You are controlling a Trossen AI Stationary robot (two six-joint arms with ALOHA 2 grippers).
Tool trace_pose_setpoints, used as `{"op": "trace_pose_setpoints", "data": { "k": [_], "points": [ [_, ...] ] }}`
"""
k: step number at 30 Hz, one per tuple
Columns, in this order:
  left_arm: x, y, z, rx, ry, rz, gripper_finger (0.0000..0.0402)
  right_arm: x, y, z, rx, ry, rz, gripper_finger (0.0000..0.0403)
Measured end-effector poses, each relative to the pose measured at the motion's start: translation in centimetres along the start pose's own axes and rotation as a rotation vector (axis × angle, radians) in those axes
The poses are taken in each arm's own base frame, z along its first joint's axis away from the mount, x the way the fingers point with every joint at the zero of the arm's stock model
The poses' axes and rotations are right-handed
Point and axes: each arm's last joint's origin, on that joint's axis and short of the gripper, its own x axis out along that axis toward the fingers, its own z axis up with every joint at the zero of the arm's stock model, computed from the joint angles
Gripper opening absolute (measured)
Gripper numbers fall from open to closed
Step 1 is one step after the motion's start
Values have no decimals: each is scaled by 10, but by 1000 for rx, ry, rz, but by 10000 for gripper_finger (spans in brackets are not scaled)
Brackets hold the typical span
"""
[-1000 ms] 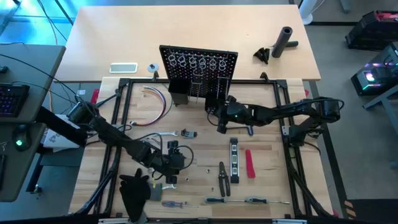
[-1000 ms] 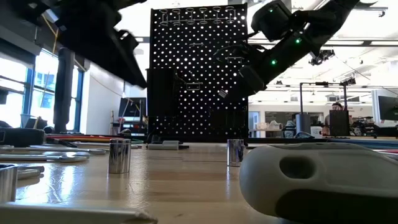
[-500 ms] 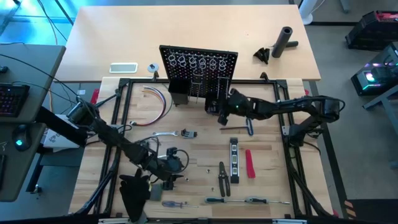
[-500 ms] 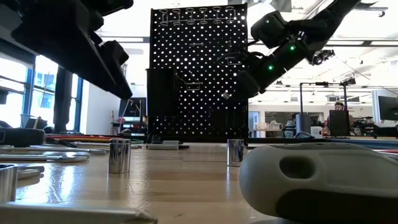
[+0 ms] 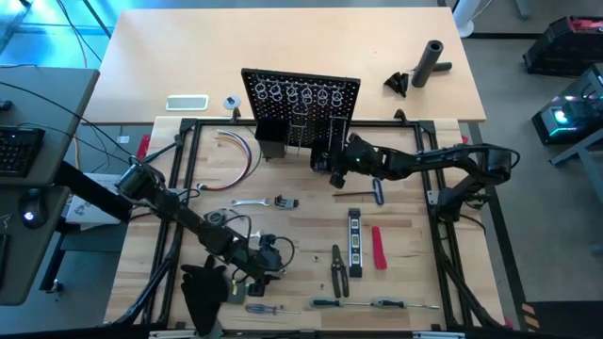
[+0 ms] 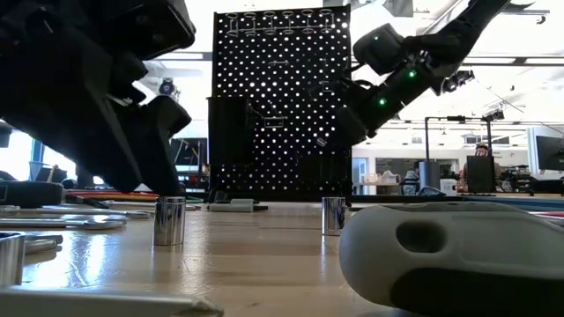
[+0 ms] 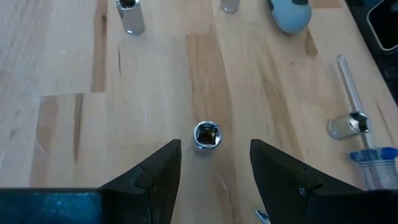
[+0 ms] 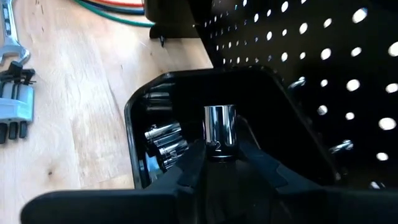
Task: Hang tools onto peg board
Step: Put the socket into the small black bin on the black pegboard
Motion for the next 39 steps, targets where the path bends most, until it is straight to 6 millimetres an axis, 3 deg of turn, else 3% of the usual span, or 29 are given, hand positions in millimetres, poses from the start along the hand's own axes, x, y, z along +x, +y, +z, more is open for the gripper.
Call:
{"op": "trace_pose_setpoints", "data": {
  "k": [11, 26, 39],
  "points": [
    [3, 6, 5, 14, -30, 12, 185, 7, 2, -4, 21, 2, -2, 61],
    [3, 8, 3, 39, -3, -10, 157, 7, 1, -4, 31, 4, -11, 152],
    [3, 7, 4, 38, -13, -28, 156, 7, 2, -4, 47, 3, -2, 165]
  ]
}}
